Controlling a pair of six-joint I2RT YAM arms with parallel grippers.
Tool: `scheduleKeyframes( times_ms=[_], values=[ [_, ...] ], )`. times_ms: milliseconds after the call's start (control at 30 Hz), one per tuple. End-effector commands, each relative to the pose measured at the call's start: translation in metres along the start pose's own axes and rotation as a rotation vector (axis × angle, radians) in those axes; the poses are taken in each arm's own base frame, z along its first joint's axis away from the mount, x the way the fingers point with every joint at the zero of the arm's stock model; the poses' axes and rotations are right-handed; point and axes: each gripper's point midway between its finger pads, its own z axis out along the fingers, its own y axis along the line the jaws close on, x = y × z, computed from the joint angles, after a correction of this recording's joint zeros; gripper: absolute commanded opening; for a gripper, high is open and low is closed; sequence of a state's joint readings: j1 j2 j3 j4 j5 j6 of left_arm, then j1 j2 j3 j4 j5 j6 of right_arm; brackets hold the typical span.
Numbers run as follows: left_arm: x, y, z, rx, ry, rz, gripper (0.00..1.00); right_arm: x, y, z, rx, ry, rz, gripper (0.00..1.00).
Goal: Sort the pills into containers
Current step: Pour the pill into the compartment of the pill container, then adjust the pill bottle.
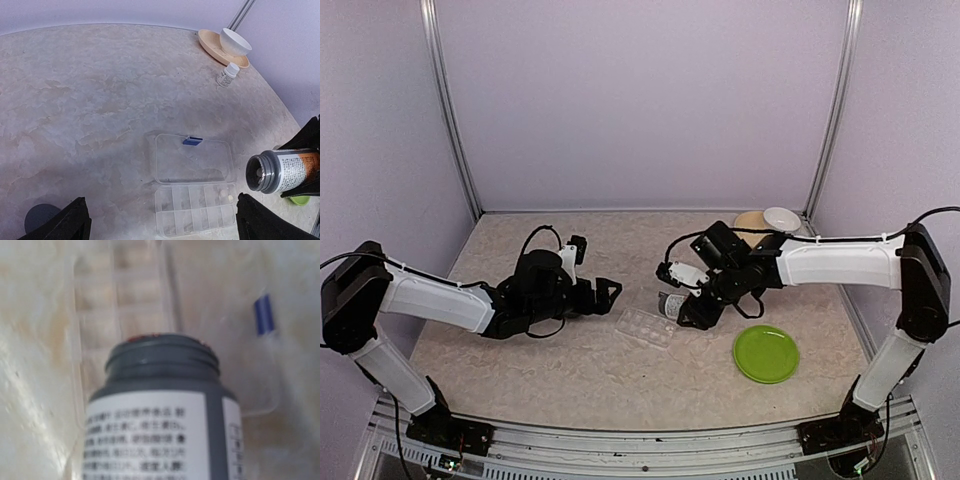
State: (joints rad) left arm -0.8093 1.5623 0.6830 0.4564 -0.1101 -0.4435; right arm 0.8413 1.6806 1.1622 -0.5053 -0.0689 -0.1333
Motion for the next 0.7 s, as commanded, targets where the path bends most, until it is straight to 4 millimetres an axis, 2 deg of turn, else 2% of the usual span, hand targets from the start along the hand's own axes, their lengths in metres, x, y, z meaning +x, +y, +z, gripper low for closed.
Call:
scheduleKeyframes(
  times_ms=[0, 200, 400, 567, 667],
  values=[
    [-0.018, -0.006, -0.004, 0.023, -0.045, -0.016, 0.99, -0.037, 0.000, -0.029, 0.029, -0.235, -0.007, 0.00],
    [-0.020, -0.018, 0.004, 0.061, -0.035, -0.026, 0.99, -0.070, 0.009, -0.087, 0.022, -0.598, -0.010, 0.00],
    [-0.030, -0.041, 0.014, 0.132, -0.027, -0.037, 0.99, -0.089, 0.023, -0.133, 0.021, -0.834, -0.057, 0.00],
    [-0.038, -0.060, 0.024, 0.181, -0.026, -0.037, 0.99, -0.103, 0.034, -0.158, 0.020, -0.963, -0.053, 0.00],
    [-0.044, -0.069, 0.025, 0.204, -0.037, -0.032, 0.99, -0.107, 0.040, -0.150, -0.004, -0.956, -0.048, 0.00]
  ],
)
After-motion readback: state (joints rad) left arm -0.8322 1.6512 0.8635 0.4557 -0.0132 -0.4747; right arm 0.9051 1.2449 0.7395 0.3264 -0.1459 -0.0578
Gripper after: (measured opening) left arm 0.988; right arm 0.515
